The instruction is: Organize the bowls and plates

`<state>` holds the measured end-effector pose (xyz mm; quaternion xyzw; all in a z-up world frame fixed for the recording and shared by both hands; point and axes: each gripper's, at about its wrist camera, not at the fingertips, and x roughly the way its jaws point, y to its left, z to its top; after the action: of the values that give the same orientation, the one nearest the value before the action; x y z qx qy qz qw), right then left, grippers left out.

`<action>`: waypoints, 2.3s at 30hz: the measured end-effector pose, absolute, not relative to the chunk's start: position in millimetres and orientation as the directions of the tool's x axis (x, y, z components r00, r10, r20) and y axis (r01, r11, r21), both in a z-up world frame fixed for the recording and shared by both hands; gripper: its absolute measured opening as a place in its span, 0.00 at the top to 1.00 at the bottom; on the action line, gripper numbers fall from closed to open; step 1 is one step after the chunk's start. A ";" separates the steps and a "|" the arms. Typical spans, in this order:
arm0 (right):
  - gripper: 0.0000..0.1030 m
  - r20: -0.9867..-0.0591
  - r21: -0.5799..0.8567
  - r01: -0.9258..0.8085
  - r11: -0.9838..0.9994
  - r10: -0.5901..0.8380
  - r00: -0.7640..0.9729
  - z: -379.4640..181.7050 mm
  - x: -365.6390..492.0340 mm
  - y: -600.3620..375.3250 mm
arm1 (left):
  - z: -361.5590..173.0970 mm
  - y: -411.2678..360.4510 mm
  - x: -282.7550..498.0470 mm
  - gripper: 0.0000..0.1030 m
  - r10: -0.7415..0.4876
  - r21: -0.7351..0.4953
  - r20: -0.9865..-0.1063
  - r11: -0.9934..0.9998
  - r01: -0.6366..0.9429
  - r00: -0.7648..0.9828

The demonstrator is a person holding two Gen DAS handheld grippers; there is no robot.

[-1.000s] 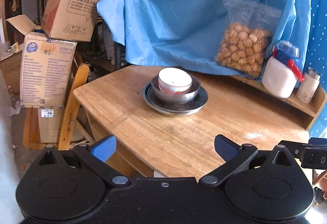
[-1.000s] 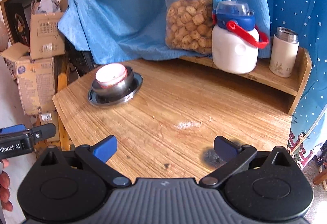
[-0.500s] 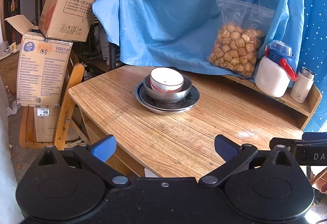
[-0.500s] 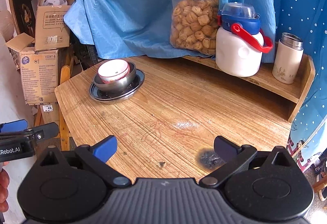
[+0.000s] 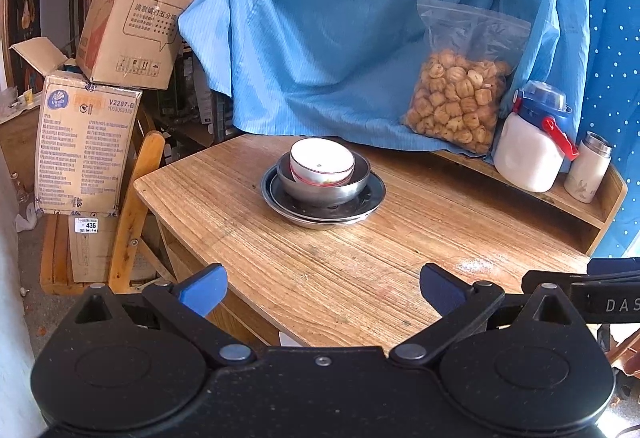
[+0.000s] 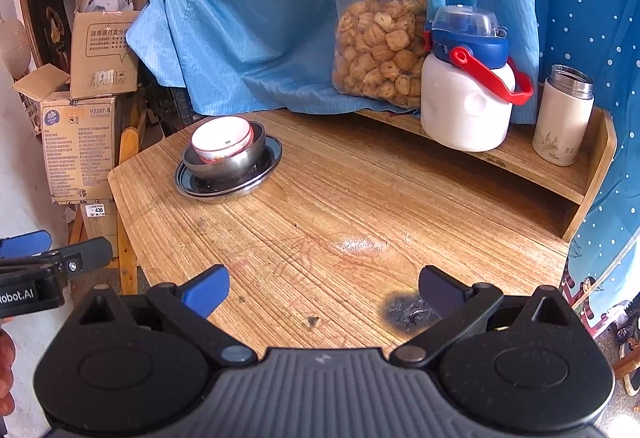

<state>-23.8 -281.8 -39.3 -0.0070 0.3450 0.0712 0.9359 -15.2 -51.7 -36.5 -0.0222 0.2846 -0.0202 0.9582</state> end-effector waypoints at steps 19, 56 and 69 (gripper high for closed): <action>0.00 -0.648 0.037 -0.136 0.990 0.127 0.751 -38.9 -22.6 -283.4 | -38.1 -53.3 -14.7 0.01 -0.054 -0.056 -0.548 0.998 0.028 0.835; 0.00 -0.663 0.029 -0.135 0.990 0.120 0.739 -41.9 -13.0 -286.2 | -43.2 -57.0 -1.8 0.01 -0.001 0.007 -0.590 1.000 0.007 0.807; 0.00 -0.664 0.029 -0.138 0.990 0.123 0.738 -43.6 -11.3 -286.6 | -44.0 -58.3 -0.2 0.01 -0.001 0.008 -0.593 1.000 0.008 0.805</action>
<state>-11.3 -286.6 -43.6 -0.0111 0.3554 0.0700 0.9320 -0.2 -58.3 -44.0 0.0051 0.3119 -0.0024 0.9501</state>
